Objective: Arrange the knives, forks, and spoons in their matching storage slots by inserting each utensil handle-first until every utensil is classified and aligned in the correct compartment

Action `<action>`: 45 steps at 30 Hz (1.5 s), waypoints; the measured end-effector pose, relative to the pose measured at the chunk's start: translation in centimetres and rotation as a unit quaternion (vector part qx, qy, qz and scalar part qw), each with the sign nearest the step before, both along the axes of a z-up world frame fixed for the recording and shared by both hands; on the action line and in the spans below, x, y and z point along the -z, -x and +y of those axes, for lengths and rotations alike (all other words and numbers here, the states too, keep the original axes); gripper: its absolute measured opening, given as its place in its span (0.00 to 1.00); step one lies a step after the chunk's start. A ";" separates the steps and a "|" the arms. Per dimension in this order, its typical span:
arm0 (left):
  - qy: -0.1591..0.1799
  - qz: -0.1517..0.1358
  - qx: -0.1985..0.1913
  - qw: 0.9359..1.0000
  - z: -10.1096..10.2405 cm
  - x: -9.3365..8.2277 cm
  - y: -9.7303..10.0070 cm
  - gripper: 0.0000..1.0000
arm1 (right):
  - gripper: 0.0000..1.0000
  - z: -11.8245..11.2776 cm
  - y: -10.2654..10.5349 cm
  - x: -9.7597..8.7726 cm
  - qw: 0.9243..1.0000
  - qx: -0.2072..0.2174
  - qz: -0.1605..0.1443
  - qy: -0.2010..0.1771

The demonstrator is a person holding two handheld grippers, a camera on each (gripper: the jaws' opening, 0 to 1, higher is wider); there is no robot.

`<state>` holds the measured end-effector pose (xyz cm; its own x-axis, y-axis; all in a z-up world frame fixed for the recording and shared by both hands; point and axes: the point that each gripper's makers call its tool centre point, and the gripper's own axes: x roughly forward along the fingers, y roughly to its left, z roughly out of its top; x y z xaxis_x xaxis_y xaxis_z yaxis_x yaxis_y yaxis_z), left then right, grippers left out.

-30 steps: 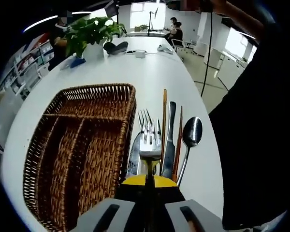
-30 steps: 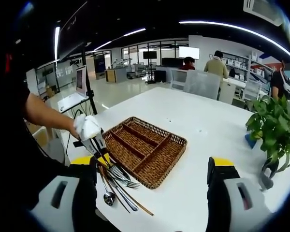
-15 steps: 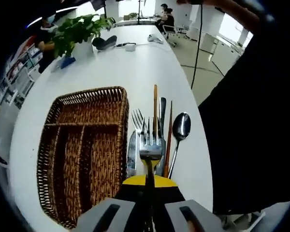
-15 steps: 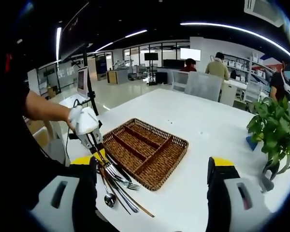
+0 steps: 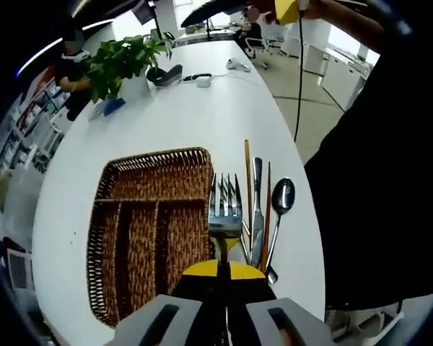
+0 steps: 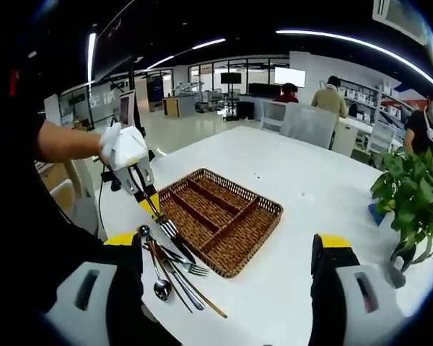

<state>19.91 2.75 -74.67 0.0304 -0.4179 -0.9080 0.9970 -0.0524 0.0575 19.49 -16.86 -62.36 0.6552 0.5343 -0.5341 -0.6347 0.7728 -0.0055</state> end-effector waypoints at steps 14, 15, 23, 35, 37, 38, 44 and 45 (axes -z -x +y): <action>-0.018 -0.024 -0.002 1.000 0.9 -2.6 -1.8 0.00 | 0.99 0.0 0.4 0.5 1.000 -0.003 0.014 -0.003; -0.020 -0.024 0.000 1.000 0.9 -2.8 -1.9 0.00 | 0.99 0.1 0.5 0.6 1.000 -0.003 0.016 -0.003; -0.033 -0.024 0.001 0.999 1.2 -4.7 -2.1 0.00 | 0.99 0.0 0.7 1.1 1.000 0.000 0.017 0.004; -0.034 -0.031 0.000 0.999 0.9 -5.2 -2.2 0.00 | 0.99 0.3 1.1 1.2 1.000 -0.005 0.018 0.004; -0.037 -0.031 0.000 0.999 1.0 -5.0 -2.3 0.00 | 0.99 0.4 1.2 1.2 1.000 -0.005 0.019 0.003; -0.037 -0.032 0.000 0.999 1.0 -5.0 -2.3 0.00 | 0.99 0.4 1.2 1.2 1.000 -0.005 0.020 0.002; -0.036 -0.031 0.001 0.999 1.0 -5.2 -3.0 0.00 | 0.99 0.5 0.9 1.2 1.000 -0.001 0.024 -0.003; -0.037 -0.032 0.001 0.999 1.0 -5.2 -3.2 0.00 | 0.99 0.4 0.8 1.2 1.000 0.001 0.024 -0.003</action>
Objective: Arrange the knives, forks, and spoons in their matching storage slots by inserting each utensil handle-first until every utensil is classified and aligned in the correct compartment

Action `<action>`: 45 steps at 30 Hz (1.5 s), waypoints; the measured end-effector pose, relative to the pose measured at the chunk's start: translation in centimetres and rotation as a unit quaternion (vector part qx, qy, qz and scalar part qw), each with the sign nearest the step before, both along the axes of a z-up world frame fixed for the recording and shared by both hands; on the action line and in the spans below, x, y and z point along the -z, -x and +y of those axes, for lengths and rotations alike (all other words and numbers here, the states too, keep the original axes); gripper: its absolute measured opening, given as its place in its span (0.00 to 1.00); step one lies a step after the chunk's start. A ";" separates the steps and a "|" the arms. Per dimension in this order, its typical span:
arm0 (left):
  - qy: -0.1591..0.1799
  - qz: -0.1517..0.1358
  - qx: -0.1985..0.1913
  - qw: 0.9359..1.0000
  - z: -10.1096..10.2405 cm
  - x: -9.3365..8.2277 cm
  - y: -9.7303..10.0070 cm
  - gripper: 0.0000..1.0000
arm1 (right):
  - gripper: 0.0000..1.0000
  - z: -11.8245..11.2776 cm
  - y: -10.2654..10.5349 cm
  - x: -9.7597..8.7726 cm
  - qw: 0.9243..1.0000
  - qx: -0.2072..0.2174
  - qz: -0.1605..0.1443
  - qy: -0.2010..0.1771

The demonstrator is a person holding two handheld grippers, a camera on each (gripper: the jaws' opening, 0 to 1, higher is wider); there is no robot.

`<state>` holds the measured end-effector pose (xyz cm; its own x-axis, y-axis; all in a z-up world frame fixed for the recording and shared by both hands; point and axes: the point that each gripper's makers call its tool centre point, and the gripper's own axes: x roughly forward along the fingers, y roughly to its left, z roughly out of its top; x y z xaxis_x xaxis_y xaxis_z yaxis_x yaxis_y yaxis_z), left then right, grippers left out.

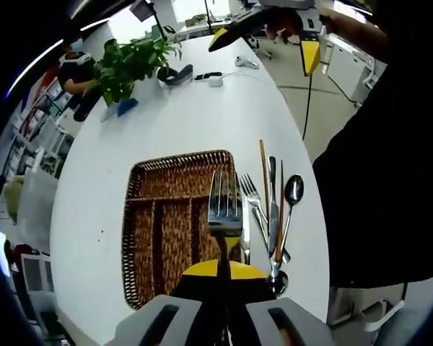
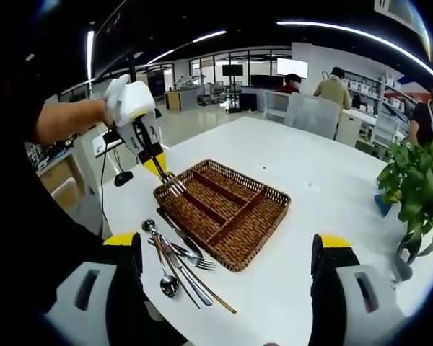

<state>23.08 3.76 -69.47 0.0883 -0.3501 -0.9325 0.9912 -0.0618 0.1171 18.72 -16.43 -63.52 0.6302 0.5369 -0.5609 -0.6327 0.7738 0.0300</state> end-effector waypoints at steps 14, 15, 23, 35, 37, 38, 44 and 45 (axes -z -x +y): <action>-0.001 -0.009 0.005 1.000 -0.5 -0.4 -3.4 0.00 | 0.99 0.1 -0.8 0.0 1.000 0.012 0.001 -0.005; 0.000 -0.009 0.005 1.000 -0.5 -0.5 -3.8 0.00 | 0.99 0.1 -0.9 0.0 1.000 0.013 0.000 -0.006; -0.003 -0.015 0.008 1.000 -0.5 -0.8 -5.9 0.00 | 0.99 -0.1 -1.2 0.1 1.000 0.019 0.002 -0.007; -0.011 -0.023 0.015 1.000 -0.8 -0.8 -7.8 0.00 | 0.99 0.0 -1.7 -0.1 1.000 0.023 0.001 -0.006; -0.011 -0.023 0.016 1.000 -0.9 -1.1 -8.4 0.00 | 0.99 0.0 -1.7 -0.1 1.000 0.024 0.001 -0.006; -0.011 -0.024 0.017 1.000 -0.9 -1.2 -8.6 0.00 | 0.99 0.0 -1.7 -0.1 1.000 0.024 0.001 -0.006; -0.007 -0.029 0.008 1.000 -1.0 -1.6 -10.3 0.00 | 0.99 -0.1 -1.8 -0.3 1.000 0.029 -0.001 -0.008; -0.008 -0.030 0.008 0.999 -1.1 -1.7 -10.5 0.00 | 0.99 -0.1 -1.8 -0.3 1.000 0.030 -0.001 -0.007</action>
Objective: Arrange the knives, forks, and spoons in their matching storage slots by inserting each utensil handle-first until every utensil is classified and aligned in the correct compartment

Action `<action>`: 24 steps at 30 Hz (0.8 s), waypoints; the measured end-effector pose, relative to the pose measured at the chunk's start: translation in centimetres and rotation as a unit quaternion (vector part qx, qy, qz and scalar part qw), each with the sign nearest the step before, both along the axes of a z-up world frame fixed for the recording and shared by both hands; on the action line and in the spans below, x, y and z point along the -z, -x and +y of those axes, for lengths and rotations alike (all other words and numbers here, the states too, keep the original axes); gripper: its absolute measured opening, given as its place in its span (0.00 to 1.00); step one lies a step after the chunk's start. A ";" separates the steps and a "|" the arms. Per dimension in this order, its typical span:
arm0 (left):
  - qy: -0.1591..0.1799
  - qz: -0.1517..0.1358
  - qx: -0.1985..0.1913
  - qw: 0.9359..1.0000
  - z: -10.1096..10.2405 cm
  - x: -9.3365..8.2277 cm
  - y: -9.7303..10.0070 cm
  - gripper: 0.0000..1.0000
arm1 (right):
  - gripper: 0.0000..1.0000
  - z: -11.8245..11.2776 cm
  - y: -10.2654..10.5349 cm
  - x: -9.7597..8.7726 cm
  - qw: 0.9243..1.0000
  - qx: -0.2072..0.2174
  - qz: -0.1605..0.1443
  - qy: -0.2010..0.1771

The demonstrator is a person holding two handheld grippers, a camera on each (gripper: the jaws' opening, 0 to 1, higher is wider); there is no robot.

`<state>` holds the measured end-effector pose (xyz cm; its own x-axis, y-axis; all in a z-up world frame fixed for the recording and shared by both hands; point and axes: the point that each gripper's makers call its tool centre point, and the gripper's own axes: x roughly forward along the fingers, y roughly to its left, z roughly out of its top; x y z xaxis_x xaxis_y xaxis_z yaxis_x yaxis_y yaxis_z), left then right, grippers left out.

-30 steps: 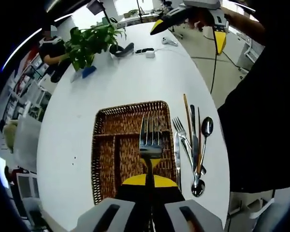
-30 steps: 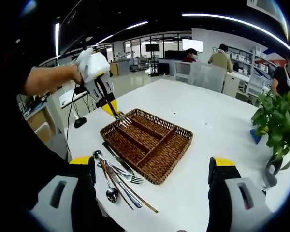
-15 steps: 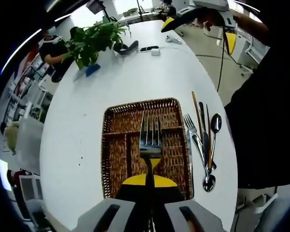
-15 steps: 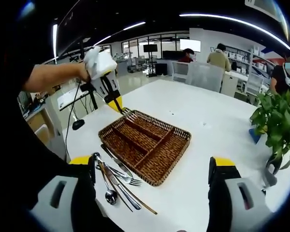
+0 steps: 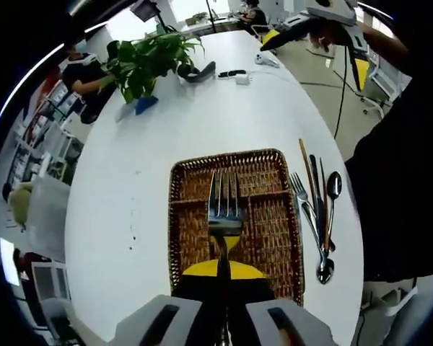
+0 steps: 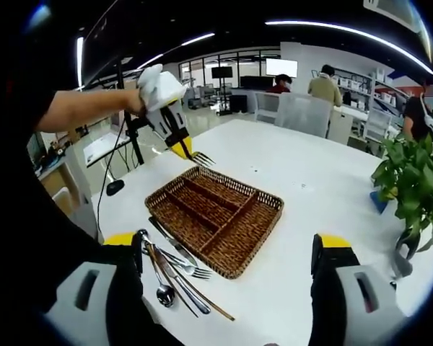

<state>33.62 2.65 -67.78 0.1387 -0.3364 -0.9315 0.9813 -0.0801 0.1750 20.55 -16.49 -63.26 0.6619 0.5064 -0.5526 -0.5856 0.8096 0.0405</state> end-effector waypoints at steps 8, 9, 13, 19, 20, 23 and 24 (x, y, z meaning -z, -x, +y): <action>0.000 -0.002 -0.005 1.000 -0.1 -0.4 -1.0 0.00 | 0.99 0.0 -0.1 0.0 1.000 0.006 0.000 -0.007; -0.001 -0.003 -0.004 1.000 0.0 -0.3 -1.1 0.00 | 0.99 0.0 -0.1 0.0 1.000 0.005 0.000 -0.007; -0.003 -0.003 -0.004 1.000 0.1 -0.4 -1.2 0.00 | 0.99 0.3 0.0 0.3 1.000 0.002 0.003 -0.004; -0.006 -0.003 -0.004 1.000 0.3 -0.1 -1.4 0.00 | 0.99 0.4 -0.3 0.2 1.000 0.003 -0.002 -0.005; -0.005 0.000 -0.007 1.000 0.2 0.0 -1.4 0.00 | 0.99 0.5 -0.3 0.2 1.000 0.003 -0.003 -0.006; -0.008 -0.001 -0.009 1.000 0.2 0.4 -1.6 0.00 | 0.99 0.4 -0.5 0.0 1.000 0.006 -0.007 -0.005; -0.006 0.000 -0.008 1.000 0.1 0.4 -1.6 0.00 | 0.99 0.4 -0.6 0.0 1.000 0.007 -0.006 -0.007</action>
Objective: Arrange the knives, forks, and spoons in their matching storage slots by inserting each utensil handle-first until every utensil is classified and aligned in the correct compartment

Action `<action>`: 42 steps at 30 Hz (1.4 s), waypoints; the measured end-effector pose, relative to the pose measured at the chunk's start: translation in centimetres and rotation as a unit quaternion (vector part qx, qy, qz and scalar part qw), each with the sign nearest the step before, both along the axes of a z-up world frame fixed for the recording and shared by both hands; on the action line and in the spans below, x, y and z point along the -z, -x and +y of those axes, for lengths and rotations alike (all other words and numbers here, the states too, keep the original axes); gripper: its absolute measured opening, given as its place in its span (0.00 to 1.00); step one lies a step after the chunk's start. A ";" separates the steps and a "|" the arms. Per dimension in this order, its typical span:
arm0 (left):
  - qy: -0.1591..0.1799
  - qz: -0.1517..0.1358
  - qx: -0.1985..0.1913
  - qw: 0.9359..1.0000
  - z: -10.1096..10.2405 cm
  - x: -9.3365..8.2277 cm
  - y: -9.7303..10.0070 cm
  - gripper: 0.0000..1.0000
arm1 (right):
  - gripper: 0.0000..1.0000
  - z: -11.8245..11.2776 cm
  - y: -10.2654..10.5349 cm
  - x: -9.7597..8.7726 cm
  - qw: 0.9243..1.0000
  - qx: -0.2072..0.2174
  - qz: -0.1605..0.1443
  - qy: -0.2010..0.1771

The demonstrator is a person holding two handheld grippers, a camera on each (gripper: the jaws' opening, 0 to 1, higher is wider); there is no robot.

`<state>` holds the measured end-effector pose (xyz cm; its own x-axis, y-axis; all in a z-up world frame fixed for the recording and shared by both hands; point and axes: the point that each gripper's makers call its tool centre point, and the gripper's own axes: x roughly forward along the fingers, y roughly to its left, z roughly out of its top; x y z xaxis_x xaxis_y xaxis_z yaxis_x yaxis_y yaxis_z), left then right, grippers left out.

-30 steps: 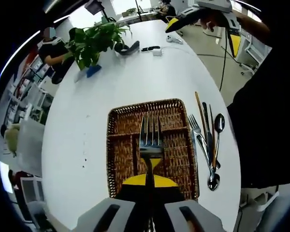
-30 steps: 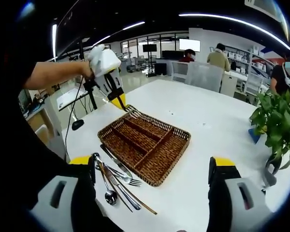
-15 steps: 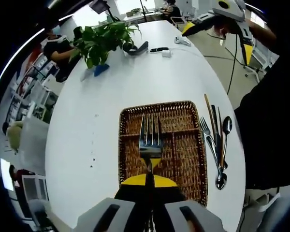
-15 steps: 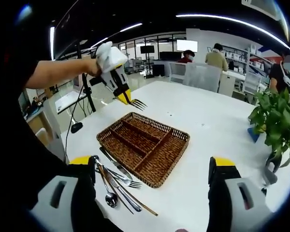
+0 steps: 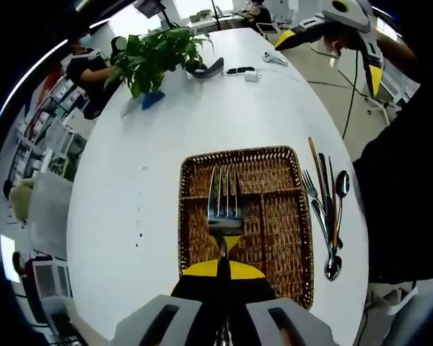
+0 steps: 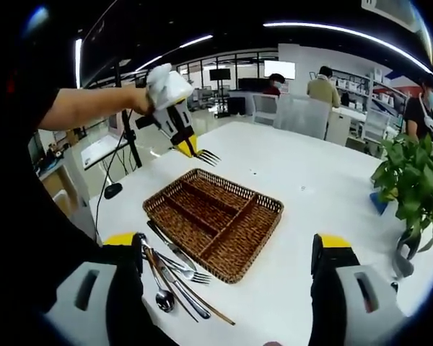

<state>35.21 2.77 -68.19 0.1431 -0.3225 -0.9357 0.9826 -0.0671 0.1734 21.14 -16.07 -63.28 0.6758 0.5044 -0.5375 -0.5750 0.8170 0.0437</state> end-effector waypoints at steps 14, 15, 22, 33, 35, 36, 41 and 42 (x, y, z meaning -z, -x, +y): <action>0.000 0.003 0.005 1.000 -0.1 1.7 -0.5 0.00 | 0.99 -0.1 -0.1 0.5 1.000 0.007 0.008 0.000; 0.002 0.005 0.003 1.000 -0.1 1.8 -0.5 0.00 | 0.99 -0.1 -0.1 0.6 1.000 0.008 0.009 0.001; 0.002 0.011 0.000 1.000 0.0 2.9 -0.6 0.00 | 0.99 0.1 -0.4 0.7 1.000 0.007 0.011 0.003; -0.002 0.019 -0.009 1.000 0.1 5.0 -0.8 0.00 | 0.99 -0.2 -0.3 1.3 1.000 0.015 0.019 0.003; -0.002 0.018 -0.012 1.000 0.1 5.4 -0.8 0.00 | 0.99 -0.3 -0.2 1.4 1.000 0.016 0.021 0.003; -0.001 0.017 -0.014 1.000 0.0 5.6 -0.8 0.00 | 0.99 -0.3 -0.2 1.5 1.000 0.017 0.021 0.001; -0.002 0.019 -0.015 1.000 -0.2 6.9 -0.7 0.00 | 0.99 -0.3 -0.1 1.5 1.000 0.018 0.022 0.002; -0.002 0.020 -0.015 1.000 -0.2 7.0 -0.7 0.00 | 0.99 -0.3 0.0 1.6 1.000 0.018 0.022 0.002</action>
<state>35.92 2.55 -75.24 0.1163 -0.3148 -0.9420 0.9902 -0.0372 0.1347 21.15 -16.35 -64.84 0.6691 0.4775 -0.5695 -0.5423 0.8377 0.0651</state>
